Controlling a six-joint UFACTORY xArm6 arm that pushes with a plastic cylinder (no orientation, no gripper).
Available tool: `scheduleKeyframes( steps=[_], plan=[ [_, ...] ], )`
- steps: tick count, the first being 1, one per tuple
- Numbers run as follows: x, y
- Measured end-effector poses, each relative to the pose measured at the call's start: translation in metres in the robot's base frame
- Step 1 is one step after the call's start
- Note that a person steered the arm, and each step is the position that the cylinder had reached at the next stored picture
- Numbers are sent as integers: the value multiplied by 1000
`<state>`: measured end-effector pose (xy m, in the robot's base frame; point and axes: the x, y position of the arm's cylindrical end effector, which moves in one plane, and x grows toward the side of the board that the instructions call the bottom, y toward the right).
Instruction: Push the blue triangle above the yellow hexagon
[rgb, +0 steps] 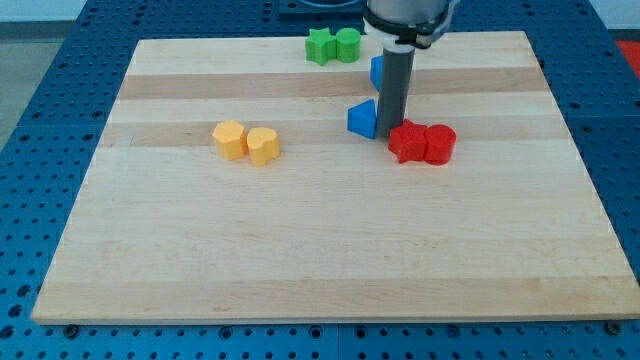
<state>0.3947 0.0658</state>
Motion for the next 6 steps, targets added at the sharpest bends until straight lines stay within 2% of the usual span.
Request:
scheduleKeyframes(
  steps=[2, 3, 4, 5, 6],
  plan=[
    [-7, -69],
    [-18, -56],
    [-28, -18],
    [-42, -36],
    [-49, -82]
  ],
)
